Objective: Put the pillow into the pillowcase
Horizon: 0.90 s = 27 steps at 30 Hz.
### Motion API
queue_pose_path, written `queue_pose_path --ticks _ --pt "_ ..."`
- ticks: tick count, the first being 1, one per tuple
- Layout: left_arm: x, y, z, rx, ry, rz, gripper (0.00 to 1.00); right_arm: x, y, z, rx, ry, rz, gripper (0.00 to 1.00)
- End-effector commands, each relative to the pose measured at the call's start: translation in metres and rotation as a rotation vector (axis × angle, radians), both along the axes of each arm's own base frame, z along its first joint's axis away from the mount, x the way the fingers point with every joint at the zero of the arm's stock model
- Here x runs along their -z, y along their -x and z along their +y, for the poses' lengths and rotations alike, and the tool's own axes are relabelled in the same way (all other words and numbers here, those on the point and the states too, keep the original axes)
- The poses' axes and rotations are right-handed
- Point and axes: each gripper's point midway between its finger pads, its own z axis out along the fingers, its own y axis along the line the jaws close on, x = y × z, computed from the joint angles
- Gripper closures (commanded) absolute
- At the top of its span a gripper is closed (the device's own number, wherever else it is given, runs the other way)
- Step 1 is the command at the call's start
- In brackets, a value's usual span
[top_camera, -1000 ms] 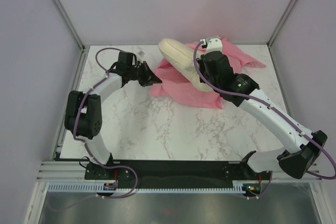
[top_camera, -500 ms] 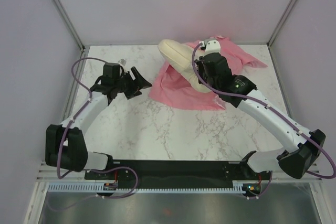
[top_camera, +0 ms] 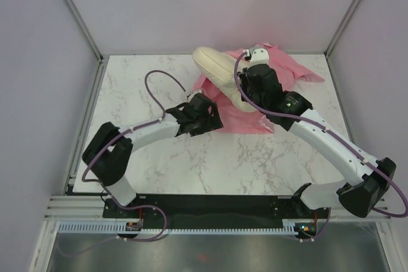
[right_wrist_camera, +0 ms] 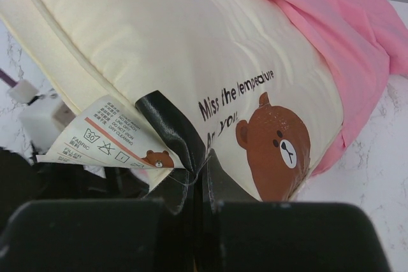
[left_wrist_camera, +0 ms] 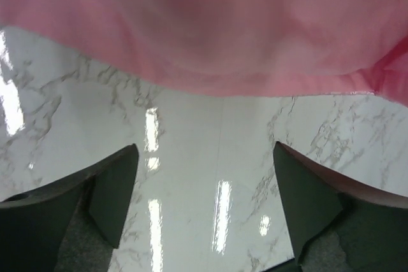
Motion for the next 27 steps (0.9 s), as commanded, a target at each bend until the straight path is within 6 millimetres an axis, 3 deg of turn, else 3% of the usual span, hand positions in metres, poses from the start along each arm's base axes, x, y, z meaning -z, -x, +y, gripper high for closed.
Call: queue_pose_path --ticks 1,3,4,7,9,13,15,21,23,24,27 --pt "-0.013 -0.031 -0.031 -0.015 -0.05 -0.115 0.01 -0.052 -0.005 -0.006 0.046 -0.138 -0.146 1.0" --pt "-0.016 -0.04 -0.045 0.013 -0.079 -0.157 0.0 -0.054 -0.004 -0.006 0.044 -0.14 -0.149 1.0" --pt "-0.006 -0.04 -0.048 0.012 -0.117 -0.162 0.0 -0.056 -0.003 -0.006 0.04 -0.14 -0.153 1.0" --pt "-0.002 -0.045 -0.059 0.024 -0.157 -0.178 0.0 -0.058 -0.002 -0.008 0.041 -0.143 -0.159 1.0" --pt "-0.007 -0.051 -0.066 0.026 -0.168 -0.199 0.0 -0.06 -0.002 -0.008 0.041 -0.147 -0.164 1.0" --pt "0.007 -0.064 -0.081 0.013 -0.181 -0.174 0.0 -0.066 0.001 -0.008 0.031 -0.16 -0.172 1.0" --pt "0.032 -0.062 -0.082 0.017 -0.227 -0.118 0.0 -0.07 0.002 -0.007 0.025 -0.172 -0.175 1.0" --pt "0.054 -0.066 -0.077 -0.065 -0.272 -0.062 0.01 -0.084 0.006 -0.01 0.019 -0.184 -0.195 1.0" --pt "0.058 -0.068 -0.087 -0.034 -0.26 -0.045 0.07 -0.088 0.007 -0.009 0.01 -0.194 -0.198 1.0" --pt "0.072 -0.067 -0.088 -0.021 -0.268 -0.02 0.09 -0.09 0.008 -0.007 0.006 -0.204 -0.199 1.0" --pt "0.08 -0.063 -0.098 0.015 -0.247 0.014 0.31 -0.092 0.011 -0.008 0.001 -0.211 -0.199 1.0"
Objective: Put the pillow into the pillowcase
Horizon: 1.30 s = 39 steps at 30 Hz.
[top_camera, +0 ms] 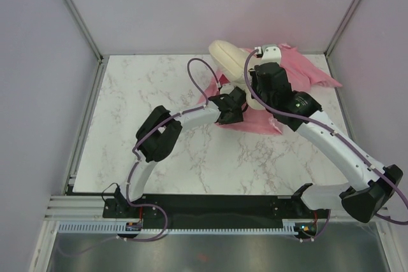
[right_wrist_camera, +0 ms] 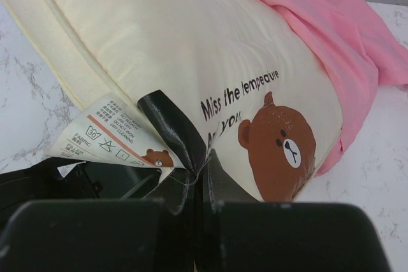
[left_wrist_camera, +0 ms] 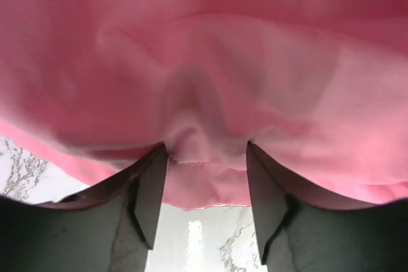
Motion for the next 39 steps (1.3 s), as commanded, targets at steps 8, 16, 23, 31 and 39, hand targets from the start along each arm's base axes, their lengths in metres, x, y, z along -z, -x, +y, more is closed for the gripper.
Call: queue_pose_path --ticks 8,16,23,31,39 --pt "0.028 0.017 -0.004 0.047 -0.026 0.074 0.98 -0.077 0.015 0.017 -0.079 -0.222 -0.177 1.0" --pt "-0.02 0.047 0.017 0.145 0.077 0.017 0.98 -0.038 0.02 0.01 -0.061 -0.167 -0.116 1.0" --pt "-0.098 0.078 0.047 0.304 0.322 -0.017 0.98 0.01 0.026 0.026 -0.16 -0.135 -0.035 1.0" --pt "-0.224 0.083 0.087 0.36 0.421 -0.17 0.98 0.028 0.033 0.039 -0.261 -0.082 0.043 1.0" --pt "-0.301 0.1 0.114 0.402 0.507 -0.252 0.98 0.031 0.01 0.039 -0.16 -0.006 0.055 1.0"
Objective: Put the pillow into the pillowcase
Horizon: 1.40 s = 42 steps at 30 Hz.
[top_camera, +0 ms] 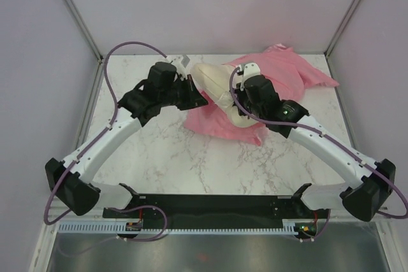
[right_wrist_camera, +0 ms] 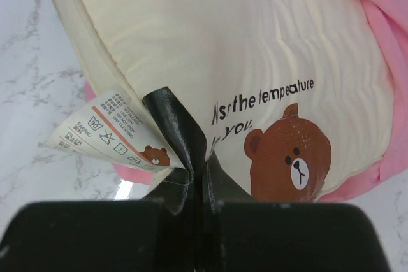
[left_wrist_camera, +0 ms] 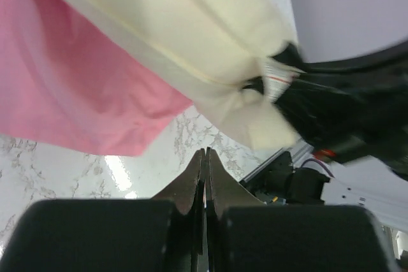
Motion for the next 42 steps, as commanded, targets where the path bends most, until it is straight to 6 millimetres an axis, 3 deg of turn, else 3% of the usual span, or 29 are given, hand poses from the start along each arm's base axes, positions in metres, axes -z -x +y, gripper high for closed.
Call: queue_pose_path --ticks 1,5,7,8,9,10,11,12,13,14,15,20,25,32,41,42 --pt "-0.069 0.024 0.007 0.097 0.067 -0.116 0.98 -0.026 -0.025 -0.015 0.131 0.058 -0.079 1.0" --pt "-0.085 0.027 0.015 0.094 0.065 -0.134 0.98 -0.07 -0.03 -0.003 0.095 -0.005 -0.138 0.95" --pt "-0.073 0.026 0.021 0.063 0.039 -0.111 0.97 -0.09 -0.03 -0.003 0.103 -0.043 -0.167 1.0" --pt "-0.061 0.021 0.025 0.023 0.016 -0.093 0.91 -0.095 -0.031 -0.002 0.109 -0.056 -0.173 1.0" --pt "-0.033 0.022 0.028 -0.008 -0.008 -0.026 0.7 -0.102 -0.031 -0.002 0.117 -0.079 -0.18 1.0" --pt "-0.02 0.019 0.028 -0.034 -0.009 -0.009 0.53 -0.105 -0.031 -0.001 0.121 -0.091 -0.181 1.0" --pt "0.02 0.02 0.035 -0.08 -0.055 0.059 0.37 -0.108 -0.032 -0.001 0.129 -0.109 -0.182 1.0" --pt "0.02 0.014 0.029 -0.124 0.012 0.051 0.17 -0.113 -0.031 0.003 0.125 -0.146 -0.188 1.0" --pt "0.031 0.014 0.029 -0.143 0.035 0.062 0.12 -0.115 -0.03 0.005 0.121 -0.165 -0.192 1.0" --pt "0.067 0.02 0.033 -0.168 0.024 0.116 0.06 -0.117 -0.03 0.005 0.125 -0.178 -0.194 1.0" --pt "0.076 0.02 0.033 -0.225 0.064 0.157 0.0 -0.116 -0.029 0.005 0.127 -0.189 -0.193 1.0" --pt "0.12 0.017 0.04 -0.392 0.179 0.234 0.0 -0.123 -0.025 0.004 0.132 -0.241 -0.211 1.0" --pt "0.139 0.009 0.044 -0.473 0.144 0.293 0.0 -0.12 -0.022 0.0 0.141 -0.242 -0.215 1.0" --pt "0.171 0.002 0.016 -0.566 0.179 0.459 0.0 -0.119 -0.021 -0.001 0.146 -0.259 -0.219 1.0" --pt "0.209 -0.01 0.007 -0.796 0.13 0.476 0.0 -0.121 -0.018 -0.003 0.148 -0.265 -0.228 1.0" --pt "0.22 -0.01 0.006 -0.812 0.1 0.471 0.0 -0.122 -0.018 -0.005 0.15 -0.268 -0.232 1.0"
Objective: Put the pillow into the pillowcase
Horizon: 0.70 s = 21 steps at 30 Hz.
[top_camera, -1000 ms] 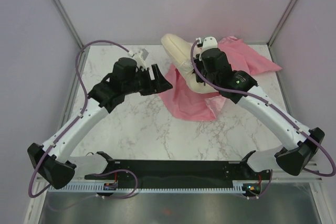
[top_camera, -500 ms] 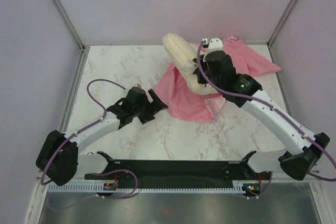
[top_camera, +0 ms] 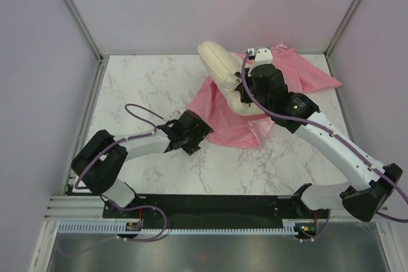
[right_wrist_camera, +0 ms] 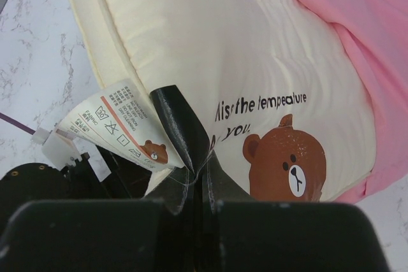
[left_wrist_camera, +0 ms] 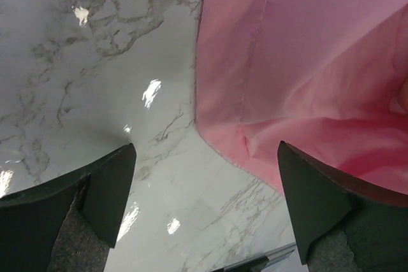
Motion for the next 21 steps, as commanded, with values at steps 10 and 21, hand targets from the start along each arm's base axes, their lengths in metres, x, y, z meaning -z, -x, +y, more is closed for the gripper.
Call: queue_pose_path --ticks 10,21 --pt "0.025 -0.06 -0.029 -0.228 -0.117 -0.104 0.02 -0.065 0.002 -0.002 0.021 -0.171 -0.178 1.0" --pt "0.005 -0.097 -0.032 -0.124 -0.189 -0.263 0.98 -0.051 0.007 -0.002 0.001 -0.159 -0.154 1.0"
